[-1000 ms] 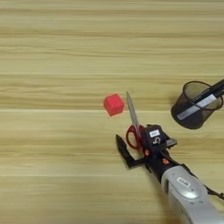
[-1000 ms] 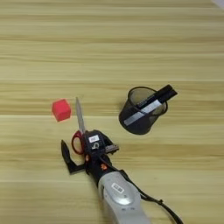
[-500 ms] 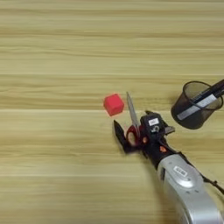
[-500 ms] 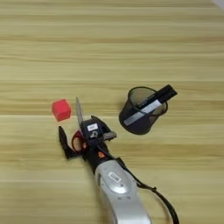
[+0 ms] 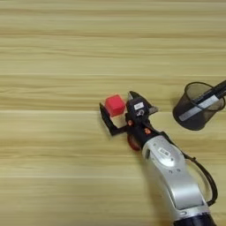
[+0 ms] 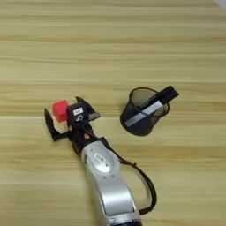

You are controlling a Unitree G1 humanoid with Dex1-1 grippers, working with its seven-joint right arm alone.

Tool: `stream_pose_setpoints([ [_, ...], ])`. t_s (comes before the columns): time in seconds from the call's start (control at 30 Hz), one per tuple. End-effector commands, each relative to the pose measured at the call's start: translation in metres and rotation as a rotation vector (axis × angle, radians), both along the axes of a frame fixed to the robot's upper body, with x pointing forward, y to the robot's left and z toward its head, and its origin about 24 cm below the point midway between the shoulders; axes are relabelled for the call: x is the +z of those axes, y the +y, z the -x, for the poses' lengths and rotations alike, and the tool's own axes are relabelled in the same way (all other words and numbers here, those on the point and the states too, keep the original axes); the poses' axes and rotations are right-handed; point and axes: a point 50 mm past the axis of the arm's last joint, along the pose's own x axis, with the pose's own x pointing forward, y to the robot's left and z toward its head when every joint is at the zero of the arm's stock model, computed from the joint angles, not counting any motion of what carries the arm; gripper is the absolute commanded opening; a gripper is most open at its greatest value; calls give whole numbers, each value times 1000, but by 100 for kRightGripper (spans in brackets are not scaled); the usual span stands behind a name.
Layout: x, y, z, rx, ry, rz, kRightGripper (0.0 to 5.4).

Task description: Move the objects on the table

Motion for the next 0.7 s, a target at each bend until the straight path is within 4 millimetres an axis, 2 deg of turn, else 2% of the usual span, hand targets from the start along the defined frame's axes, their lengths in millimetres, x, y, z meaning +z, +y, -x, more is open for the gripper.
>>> stream_pose_setpoints([
  [0.03, 19, 6, -17, 23, -118, -17, 538],
  [0.37, 4, 5, -28, 14, -99, -34, 538],
  [0.7, -5, 7, -30, 40, -65, -43, 538],
])
